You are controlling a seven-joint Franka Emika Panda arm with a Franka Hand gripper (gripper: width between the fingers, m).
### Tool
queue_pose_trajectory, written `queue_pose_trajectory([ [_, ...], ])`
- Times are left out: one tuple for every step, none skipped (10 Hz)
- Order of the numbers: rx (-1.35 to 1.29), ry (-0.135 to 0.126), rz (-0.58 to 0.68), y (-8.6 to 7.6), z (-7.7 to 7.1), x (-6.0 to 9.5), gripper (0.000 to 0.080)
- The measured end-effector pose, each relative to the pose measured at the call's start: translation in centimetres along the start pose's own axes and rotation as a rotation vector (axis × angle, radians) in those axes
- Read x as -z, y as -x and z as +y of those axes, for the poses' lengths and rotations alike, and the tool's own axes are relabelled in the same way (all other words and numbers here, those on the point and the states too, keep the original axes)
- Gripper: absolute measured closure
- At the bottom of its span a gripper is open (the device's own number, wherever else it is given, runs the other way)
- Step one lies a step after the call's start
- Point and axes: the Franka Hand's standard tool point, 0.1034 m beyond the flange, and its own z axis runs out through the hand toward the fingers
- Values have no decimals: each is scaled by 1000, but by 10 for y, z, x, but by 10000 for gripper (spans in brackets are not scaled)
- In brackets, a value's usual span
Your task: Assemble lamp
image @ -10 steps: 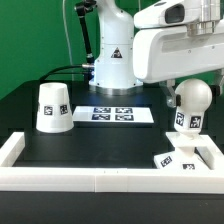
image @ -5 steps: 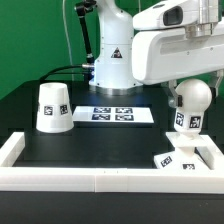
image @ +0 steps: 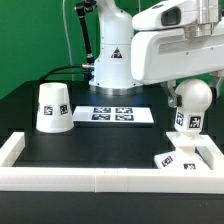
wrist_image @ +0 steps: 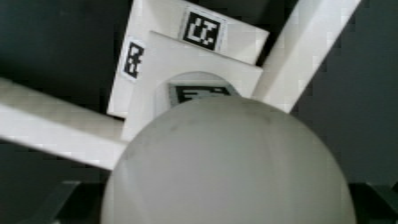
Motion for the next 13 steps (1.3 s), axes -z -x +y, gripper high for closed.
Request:
queue_pose_trajectory([
  [-104, -4, 2, -1, -2, 1, 221],
  [-223, -10, 5, -2, -2, 2, 220],
  [-324, -21, 5, -2, 0, 2, 219],
  [-347, -21, 7, -2, 1, 1, 219],
  [-421, -22, 21, -4, 2, 1, 219],
  [-493, -22, 20, -4, 3, 1, 219],
  [-559, -24, 19, -4, 3, 1, 219],
  [-634, -27, 18, -4, 3, 1, 219],
  [-705, -34, 17, -4, 3, 1, 219],
  [-757, -37, 15, -4, 2, 1, 219],
  [-817, -44, 12, -4, 1, 1, 219],
  [-948, -51, 1, -3, -2, 1, 219],
  [-1052, -60, -5, -3, -4, 1, 219],
])
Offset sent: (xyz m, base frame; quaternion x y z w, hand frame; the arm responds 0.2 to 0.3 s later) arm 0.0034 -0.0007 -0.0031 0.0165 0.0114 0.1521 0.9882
